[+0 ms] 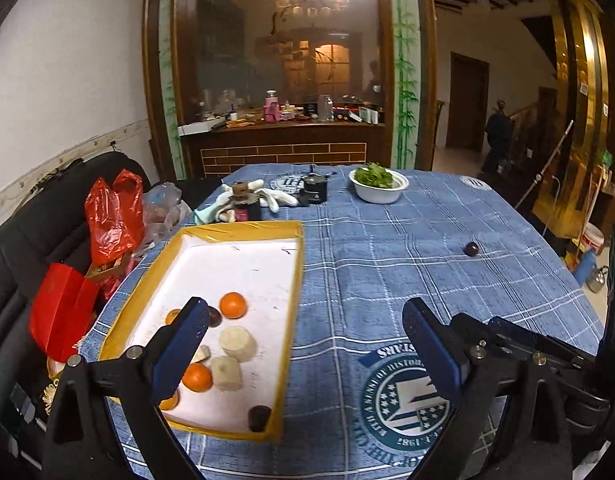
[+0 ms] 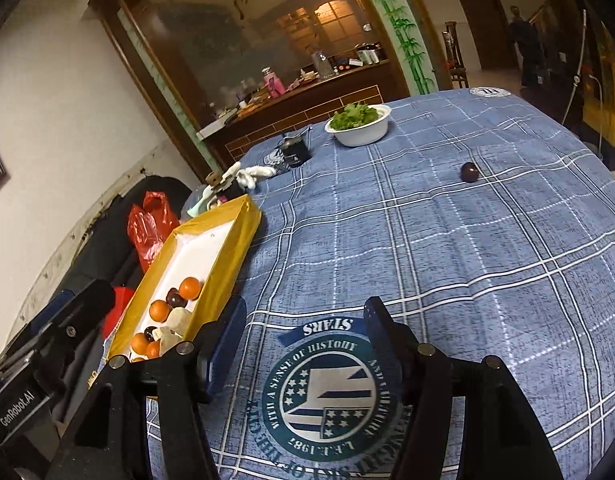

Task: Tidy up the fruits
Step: 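Move the right tool from the tray toward the last dark plum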

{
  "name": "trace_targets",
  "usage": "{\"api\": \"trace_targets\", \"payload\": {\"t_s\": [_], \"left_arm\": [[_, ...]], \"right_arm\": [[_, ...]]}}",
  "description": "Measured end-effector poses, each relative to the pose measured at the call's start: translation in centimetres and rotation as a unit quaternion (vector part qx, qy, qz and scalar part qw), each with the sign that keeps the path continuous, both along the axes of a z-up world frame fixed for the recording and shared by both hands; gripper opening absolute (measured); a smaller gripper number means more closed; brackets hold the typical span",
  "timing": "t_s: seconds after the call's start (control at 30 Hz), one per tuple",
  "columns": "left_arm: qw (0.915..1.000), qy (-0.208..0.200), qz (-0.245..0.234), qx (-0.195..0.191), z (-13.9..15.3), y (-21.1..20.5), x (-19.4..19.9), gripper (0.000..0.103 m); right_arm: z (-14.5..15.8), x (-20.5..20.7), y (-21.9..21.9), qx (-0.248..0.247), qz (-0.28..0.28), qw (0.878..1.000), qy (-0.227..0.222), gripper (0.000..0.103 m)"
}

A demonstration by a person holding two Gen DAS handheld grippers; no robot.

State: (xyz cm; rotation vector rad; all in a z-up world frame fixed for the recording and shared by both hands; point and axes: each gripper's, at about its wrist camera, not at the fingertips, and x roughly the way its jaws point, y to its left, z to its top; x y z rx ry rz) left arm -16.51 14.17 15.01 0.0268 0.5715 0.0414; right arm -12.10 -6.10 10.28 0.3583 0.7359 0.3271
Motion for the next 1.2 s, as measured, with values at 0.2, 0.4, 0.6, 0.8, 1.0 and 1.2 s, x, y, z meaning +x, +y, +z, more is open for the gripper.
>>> {"api": "trace_targets", "payload": {"t_s": [0.2,0.4,0.6,0.8,1.0,1.2], "left_arm": [[0.9998,0.007,-0.013,0.013,0.0,-1.8,-0.1,0.097],[0.9995,0.017,-0.024,0.013,-0.2,-2.5,0.0,0.097],[0.9993,0.023,-0.028,0.013,-0.6,-2.8,0.1,0.097],[0.9989,0.034,-0.033,0.004,-1.0,-2.7,0.6,0.097],[0.9907,0.089,-0.077,-0.068,-2.7,-2.0,2.2,0.097],[0.9806,0.121,-0.115,-0.102,-4.8,-3.1,3.3,0.097]], "right_arm": [[-0.2,-0.4,-1.3,0.014,-0.003,1.000,-0.001,0.067],[-0.2,-0.7,-1.9,0.020,-0.008,1.000,-0.002,0.067],[-0.5,-0.6,-2.4,0.023,-0.012,1.000,0.003,0.067],[-1.0,-0.4,-2.7,0.026,-0.015,1.000,0.009,0.067],[-1.5,-0.1,-4.2,0.026,-0.029,0.999,0.013,0.068],[-2.7,1.3,-8.9,-0.005,-0.077,0.996,0.036,0.068]]}}
